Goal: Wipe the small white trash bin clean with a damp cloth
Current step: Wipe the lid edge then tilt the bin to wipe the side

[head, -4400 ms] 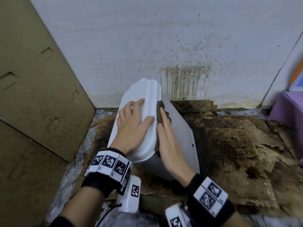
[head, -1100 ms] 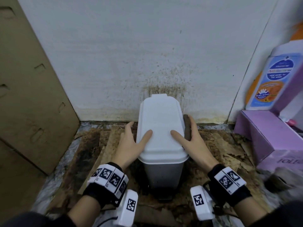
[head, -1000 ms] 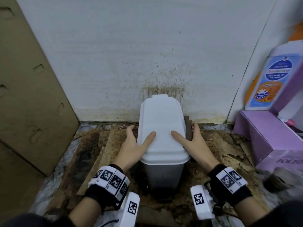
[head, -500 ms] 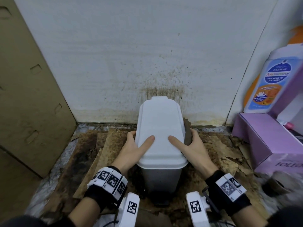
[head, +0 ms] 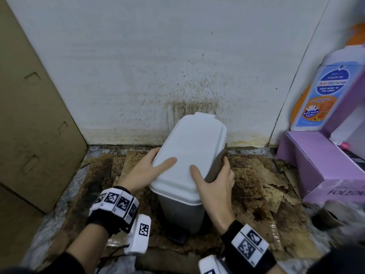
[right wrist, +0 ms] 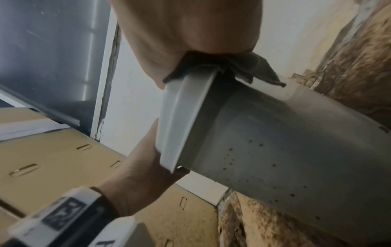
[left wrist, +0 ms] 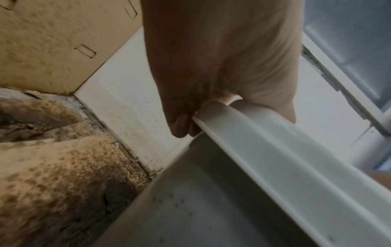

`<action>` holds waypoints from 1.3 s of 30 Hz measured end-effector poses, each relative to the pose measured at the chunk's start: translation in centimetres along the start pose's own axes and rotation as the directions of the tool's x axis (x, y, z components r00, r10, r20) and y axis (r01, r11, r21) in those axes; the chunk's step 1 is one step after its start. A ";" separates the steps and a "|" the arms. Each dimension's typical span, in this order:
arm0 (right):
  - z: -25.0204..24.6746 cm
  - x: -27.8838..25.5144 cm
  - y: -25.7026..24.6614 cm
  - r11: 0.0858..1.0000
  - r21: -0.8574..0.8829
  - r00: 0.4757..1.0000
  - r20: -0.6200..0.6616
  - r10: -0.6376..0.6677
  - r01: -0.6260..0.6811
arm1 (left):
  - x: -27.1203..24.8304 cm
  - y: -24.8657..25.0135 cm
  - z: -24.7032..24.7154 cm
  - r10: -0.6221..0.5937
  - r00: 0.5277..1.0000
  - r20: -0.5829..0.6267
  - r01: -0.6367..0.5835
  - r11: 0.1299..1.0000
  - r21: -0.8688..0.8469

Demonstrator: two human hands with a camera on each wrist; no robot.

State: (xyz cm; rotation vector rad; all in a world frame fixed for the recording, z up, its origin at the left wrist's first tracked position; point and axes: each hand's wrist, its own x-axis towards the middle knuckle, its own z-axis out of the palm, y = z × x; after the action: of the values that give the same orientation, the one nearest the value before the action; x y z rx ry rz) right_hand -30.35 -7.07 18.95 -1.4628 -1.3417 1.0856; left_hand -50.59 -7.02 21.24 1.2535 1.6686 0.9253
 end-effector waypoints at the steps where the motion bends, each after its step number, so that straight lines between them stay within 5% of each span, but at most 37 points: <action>1: 0.0 0.3 0.0 1.000 -0.004 1.000 0.008 -0.013 0.013 | 0.0 0.0 0.2 -0.003 1.000 -0.019 0.003 1.000 0.000; 7: 0.2 2.4 0.3 0.995 0.059 0.997 0.023 -0.076 0.074 | -1.5 0.2 1.3 -0.124 0.971 -0.204 0.158 0.975 0.157; 12: -1.4 7.2 0.0 0.998 0.037 0.993 0.107 -0.047 0.043 | -3.7 0.7 3.1 -0.077 0.958 -0.277 0.135 0.971 0.196; 21: -2.4 15.3 -1.1 0.994 0.065 0.974 0.207 -0.095 0.083 | -4.7 -0.1 4.7 -0.197 0.921 -0.336 0.144 0.974 -0.174; 28: -2.9 16.5 -1.1 0.984 0.149 0.963 0.233 -0.132 0.099 | -4.6 0.1 4.4 -0.130 0.918 -0.375 0.091 0.989 -0.118; 32: -3.9 15.2 -0.4 0.970 0.229 0.985 0.135 -0.111 0.078 | -4.4 0.5 3.7 -0.051 0.929 -0.365 0.059 0.998 0.009; 39: -3.3 9.7 1.0 0.987 0.153 0.966 -0.258 -0.008 0.049 | -0.8 -0.9 -0.3 -0.026 0.977 -0.211 -0.004 0.990 -0.138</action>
State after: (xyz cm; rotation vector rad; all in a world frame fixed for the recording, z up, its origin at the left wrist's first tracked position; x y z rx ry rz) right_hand -26.43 2.42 18.31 -1.4072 -1.0668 0.9257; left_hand -51.06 -8.07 20.70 1.0822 1.7406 1.1819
